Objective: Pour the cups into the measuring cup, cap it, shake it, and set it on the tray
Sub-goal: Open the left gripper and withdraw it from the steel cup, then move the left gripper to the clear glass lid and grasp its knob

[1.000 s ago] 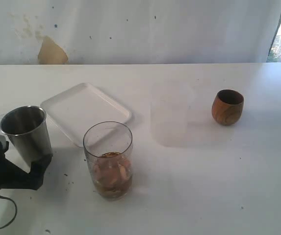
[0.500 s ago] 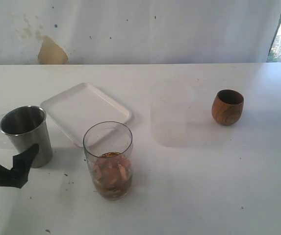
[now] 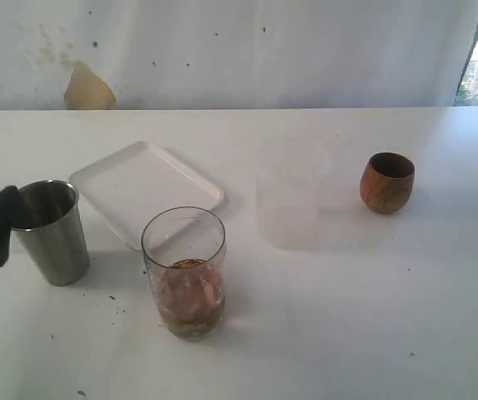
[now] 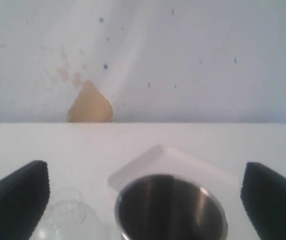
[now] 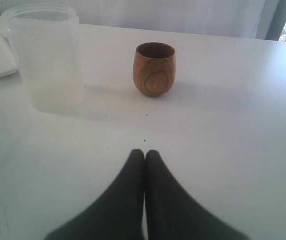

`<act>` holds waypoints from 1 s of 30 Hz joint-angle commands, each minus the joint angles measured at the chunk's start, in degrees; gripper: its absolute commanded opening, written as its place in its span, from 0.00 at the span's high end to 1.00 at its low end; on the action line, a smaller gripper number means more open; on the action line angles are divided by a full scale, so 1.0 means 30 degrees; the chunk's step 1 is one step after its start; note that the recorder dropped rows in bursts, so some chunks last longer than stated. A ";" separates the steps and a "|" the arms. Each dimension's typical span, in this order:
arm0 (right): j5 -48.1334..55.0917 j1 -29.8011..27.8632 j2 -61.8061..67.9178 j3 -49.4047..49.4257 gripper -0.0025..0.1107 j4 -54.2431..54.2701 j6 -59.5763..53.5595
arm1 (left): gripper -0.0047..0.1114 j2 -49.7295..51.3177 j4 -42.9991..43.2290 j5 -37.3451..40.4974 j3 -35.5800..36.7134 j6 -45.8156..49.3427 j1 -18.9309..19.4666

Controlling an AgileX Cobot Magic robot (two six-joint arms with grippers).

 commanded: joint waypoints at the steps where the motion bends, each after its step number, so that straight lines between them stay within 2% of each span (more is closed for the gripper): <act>1: -0.0165 -0.0051 -0.0074 0.0132 0.98 0.0000 0.0081 | 0.05 -0.1455 -0.1720 -0.0202 -0.0930 -0.0133 -0.0037; 3: -0.0165 -0.0051 -0.0074 0.0132 0.98 0.0000 0.0081 | 0.05 -0.2028 -0.2477 -0.0202 -0.1582 0.0180 -0.0037; 6: -0.0165 -0.0051 -0.0074 0.0132 0.98 0.0000 0.0081 | 0.05 -0.2764 -0.4439 0.4529 -0.3693 0.2816 -0.0037; 7: -0.0165 -0.0051 -0.0074 0.0132 0.98 0.0000 0.0081 | 0.05 -0.2930 -0.5280 0.7041 -0.4623 0.4803 -0.0037; 9: -0.0165 -0.0051 -0.0074 0.0132 0.98 0.0000 0.0081 | 0.05 -0.2998 -0.7713 1.0938 -0.6546 0.7356 -0.0037; 11: -0.0165 -0.0051 -0.0074 0.0132 0.98 0.0000 0.0081 | 0.05 -0.2998 -1.1745 1.4323 -0.8790 1.0595 -0.0019; 13: -0.0165 -0.0051 -0.0074 0.0132 0.98 0.0000 0.0081 | 0.05 -0.2964 -1.5325 1.7368 -1.0950 1.4047 0.0427; 14: -0.0165 -0.0051 -0.0074 0.0132 0.98 0.0000 0.0081 | 0.05 -0.2964 -1.6229 1.8617 -1.1810 1.5440 0.0833; 17: -0.0165 -0.0051 -0.0074 0.0132 0.98 0.0000 0.0081 | 0.05 -0.2526 -1.7978 2.2870 -1.4572 1.6505 0.2538; 21: -0.0165 -0.0051 -0.0074 0.0132 0.98 0.0000 0.0081 | 0.05 -0.1362 -1.7778 2.8353 -1.6959 1.5340 0.5323; 23: -0.0165 -0.0051 -0.0074 0.0132 0.98 0.0000 0.0081 | 0.05 -0.0721 -1.7093 3.0104 -1.7576 1.5179 0.6533; 26: -0.0165 -0.0051 -0.0074 0.0132 0.98 0.0000 0.0081 | 0.05 -0.0080 -1.3540 3.0834 -1.7918 1.5455 0.7493; 30: -0.0165 -0.0051 -0.0074 0.0132 0.98 0.0000 0.0081 | 0.05 0.0011 -0.8789 3.0298 -1.7791 1.5520 0.7922</act>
